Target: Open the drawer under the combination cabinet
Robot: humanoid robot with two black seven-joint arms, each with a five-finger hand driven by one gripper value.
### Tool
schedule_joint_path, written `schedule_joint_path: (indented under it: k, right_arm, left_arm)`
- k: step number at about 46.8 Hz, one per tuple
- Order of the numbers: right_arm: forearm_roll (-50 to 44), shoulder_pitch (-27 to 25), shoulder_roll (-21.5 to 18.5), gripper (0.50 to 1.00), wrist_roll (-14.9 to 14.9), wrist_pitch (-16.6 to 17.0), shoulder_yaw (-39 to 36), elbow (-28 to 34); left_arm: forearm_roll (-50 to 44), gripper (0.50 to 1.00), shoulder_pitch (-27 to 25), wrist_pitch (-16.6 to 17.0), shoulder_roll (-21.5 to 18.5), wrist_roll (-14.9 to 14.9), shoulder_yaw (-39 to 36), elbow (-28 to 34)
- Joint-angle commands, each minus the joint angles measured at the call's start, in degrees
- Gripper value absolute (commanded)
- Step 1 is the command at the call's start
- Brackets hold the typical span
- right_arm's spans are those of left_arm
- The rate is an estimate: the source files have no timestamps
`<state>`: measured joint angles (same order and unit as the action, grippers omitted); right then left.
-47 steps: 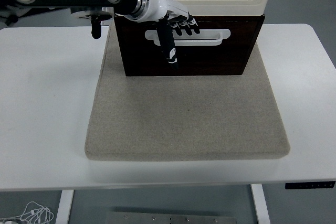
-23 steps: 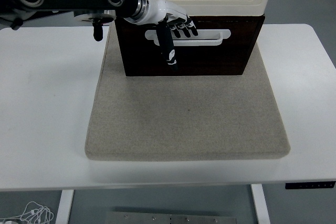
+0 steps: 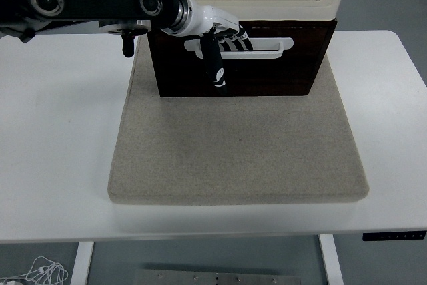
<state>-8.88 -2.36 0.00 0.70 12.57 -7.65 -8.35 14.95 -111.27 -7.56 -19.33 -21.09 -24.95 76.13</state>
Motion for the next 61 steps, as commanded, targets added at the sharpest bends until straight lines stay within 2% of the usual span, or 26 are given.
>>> schedule_joint_path:
  k: [1, 54, 61]
  right_arm:
    - [0.0, 0.0, 0.0, 0.926, 0.0, 0.0, 0.0, 0.0]
    - [0.0, 0.0, 0.0, 0.926, 0.0, 0.0, 0.0, 0.0]
    - [0.0, 0.0, 0.0, 0.926, 0.0, 0.0, 0.0, 0.0]
  left_arm:
    - [0.0, 1.0, 0.0, -0.1, 0.3, 0.0, 0.1, 0.1]
    - [0.0, 1.0, 0.1, -1.1, 0.7, 0.3, 0.7, -0.3]
    - [0.0, 1.0, 0.1, -2.1, 0.7, 0.3, 0.7, -0.2]
